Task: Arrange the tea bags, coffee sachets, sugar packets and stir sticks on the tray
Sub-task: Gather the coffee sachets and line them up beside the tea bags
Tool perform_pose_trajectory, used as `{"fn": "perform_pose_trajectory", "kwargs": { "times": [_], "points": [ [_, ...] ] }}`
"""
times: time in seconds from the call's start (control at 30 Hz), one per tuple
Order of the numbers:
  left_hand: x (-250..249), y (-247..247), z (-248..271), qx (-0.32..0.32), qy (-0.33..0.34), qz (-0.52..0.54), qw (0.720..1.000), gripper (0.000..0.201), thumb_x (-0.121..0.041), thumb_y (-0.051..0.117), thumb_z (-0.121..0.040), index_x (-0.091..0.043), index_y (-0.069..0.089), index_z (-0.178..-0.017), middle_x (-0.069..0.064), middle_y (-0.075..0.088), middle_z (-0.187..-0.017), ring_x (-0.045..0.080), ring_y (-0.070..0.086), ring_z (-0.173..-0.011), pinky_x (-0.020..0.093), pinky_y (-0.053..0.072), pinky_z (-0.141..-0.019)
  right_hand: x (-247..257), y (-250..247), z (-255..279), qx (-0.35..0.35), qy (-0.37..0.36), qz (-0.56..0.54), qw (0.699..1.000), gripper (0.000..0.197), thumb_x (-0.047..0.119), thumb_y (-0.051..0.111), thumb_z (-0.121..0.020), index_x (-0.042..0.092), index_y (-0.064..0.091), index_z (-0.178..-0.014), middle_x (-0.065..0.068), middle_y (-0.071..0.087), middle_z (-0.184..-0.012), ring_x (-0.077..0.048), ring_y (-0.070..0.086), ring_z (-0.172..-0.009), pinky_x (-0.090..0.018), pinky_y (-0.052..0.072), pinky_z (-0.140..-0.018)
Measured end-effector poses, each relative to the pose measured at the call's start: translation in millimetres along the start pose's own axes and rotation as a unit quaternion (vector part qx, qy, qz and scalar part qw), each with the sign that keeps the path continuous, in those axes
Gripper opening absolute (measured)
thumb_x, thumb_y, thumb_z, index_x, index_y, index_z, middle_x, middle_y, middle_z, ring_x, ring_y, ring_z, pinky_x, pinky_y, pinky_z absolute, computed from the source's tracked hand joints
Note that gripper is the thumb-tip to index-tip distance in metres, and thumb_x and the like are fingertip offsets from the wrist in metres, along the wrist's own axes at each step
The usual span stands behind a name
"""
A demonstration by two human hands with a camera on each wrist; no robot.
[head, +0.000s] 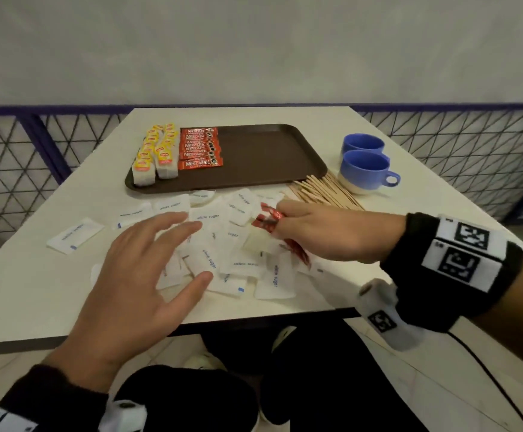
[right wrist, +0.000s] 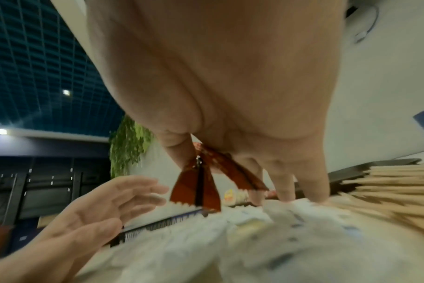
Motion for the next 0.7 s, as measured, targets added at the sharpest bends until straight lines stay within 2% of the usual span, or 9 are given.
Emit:
{"fn": "perform_pose_trajectory", "kwargs": {
  "times": [0.07, 0.13, 0.17, 0.27, 0.33, 0.47, 0.6, 0.67, 0.7],
  "points": [
    [-6, -8, 0, -0.052, -0.002, 0.025, 0.998, 0.061, -0.047, 0.06, -0.086, -0.02, 0.052, -0.14, -0.002, 0.049, -0.141, 0.015, 0.046, -0.132, 0.036, 0.037, -0.11, 12, -7, 4, -0.071, -0.048, -0.026, 0.996, 0.018, 0.028, 0.044, -0.105, 0.023, 0.048, -0.089, 0.0, 0.053, -0.084, -0.016, 0.049, -0.075, -0.045, 0.048, -0.075],
    [-14, -12, 0, -0.098, 0.001, 0.053, 0.994, 0.061, -0.041, 0.06, -0.088, -0.013, 0.049, -0.141, 0.005, 0.05, -0.136, 0.015, 0.05, -0.123, 0.026, 0.037, -0.107, 27, -7, 13, -0.124, -0.106, -0.044, 0.986, 0.02, 0.03, 0.044, -0.106, 0.027, 0.043, -0.087, 0.002, 0.056, -0.081, -0.017, 0.051, -0.07, -0.046, 0.05, -0.072],
    [-19, -10, 0, -0.113, 0.003, 0.077, 0.991, 0.061, -0.039, 0.06, -0.088, -0.011, 0.047, -0.142, 0.007, 0.05, -0.134, 0.013, 0.053, -0.118, 0.022, 0.037, -0.106, 34, -2, 15, -0.123, -0.127, -0.065, 0.982, 0.021, 0.031, 0.045, -0.107, 0.028, 0.042, -0.086, 0.001, 0.058, -0.08, -0.018, 0.053, -0.069, -0.045, 0.051, -0.07],
    [-33, 5, -6, -0.124, -0.004, 0.204, 0.971, 0.06, -0.031, 0.057, -0.091, -0.015, 0.039, -0.147, 0.005, 0.05, -0.136, 0.017, 0.057, -0.117, 0.026, 0.041, -0.102, 37, 30, 9, -0.014, -0.128, -0.197, 0.972, 0.018, 0.026, 0.047, -0.107, 0.021, 0.044, -0.09, -0.011, 0.059, -0.076, -0.024, 0.055, -0.061, -0.043, 0.048, -0.06],
    [-40, 12, -9, -0.103, -0.003, 0.258, 0.961, 0.056, -0.028, 0.053, -0.094, -0.02, 0.039, -0.147, 0.001, 0.051, -0.137, 0.024, 0.056, -0.12, 0.026, 0.042, -0.102, 31, 45, 2, 0.032, -0.11, -0.274, 0.955, 0.019, 0.024, 0.046, -0.107, 0.018, 0.045, -0.09, -0.01, 0.053, -0.066, -0.022, 0.048, -0.051, -0.037, 0.04, -0.052],
    [-43, 15, -13, -0.066, 0.018, 0.243, 0.967, 0.042, -0.024, 0.055, -0.092, -0.016, 0.057, -0.134, -0.006, 0.057, -0.13, 0.02, 0.058, -0.121, 0.022, 0.044, -0.099, 16, 59, -12, 0.062, -0.088, -0.365, 0.925, 0.023, 0.026, 0.045, -0.108, 0.019, 0.048, -0.086, 0.005, 0.038, -0.057, -0.011, 0.029, -0.046, -0.022, 0.023, -0.04],
    [-41, 18, -15, -0.061, 0.007, 0.237, 0.97, 0.044, -0.023, 0.067, -0.083, -0.022, 0.058, -0.126, -0.007, 0.056, -0.136, 0.021, 0.055, -0.127, 0.023, 0.044, -0.099, 12, 64, -16, 0.084, -0.096, -0.375, 0.918, 0.025, 0.032, 0.055, -0.102, 0.008, 0.056, -0.095, 0.009, 0.036, -0.056, -0.01, 0.025, -0.046, -0.024, 0.019, -0.039],
    [-40, 21, -15, -0.051, -0.023, 0.256, 0.965, 0.045, -0.019, 0.075, -0.08, -0.028, 0.057, -0.121, -0.008, 0.059, -0.135, 0.019, 0.059, -0.122, 0.024, 0.047, -0.096, 12, 65, -16, 0.104, -0.108, -0.382, 0.912, 0.012, 0.024, 0.059, -0.093, 0.013, 0.055, -0.089, 0.009, 0.036, -0.055, -0.01, 0.024, -0.045, -0.026, 0.016, -0.04],
    [-39, 21, -14, -0.052, -0.041, 0.268, 0.961, 0.044, -0.018, 0.077, -0.08, -0.031, 0.057, -0.117, -0.011, 0.063, -0.128, 0.017, 0.063, -0.116, 0.024, 0.049, -0.093, 11, 65, -15, 0.108, -0.113, -0.385, 0.91, 0.005, 0.019, 0.059, -0.086, 0.016, 0.055, -0.087, 0.009, 0.038, -0.056, -0.01, 0.025, -0.045, -0.026, 0.017, -0.041]
  ]
}}
Point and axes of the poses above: each hand's wrist, its own z-axis away from the middle knuckle, its own y-axis out of the palm, x = y × z, the point moved 7 cm from there along -z, towards the middle knuckle
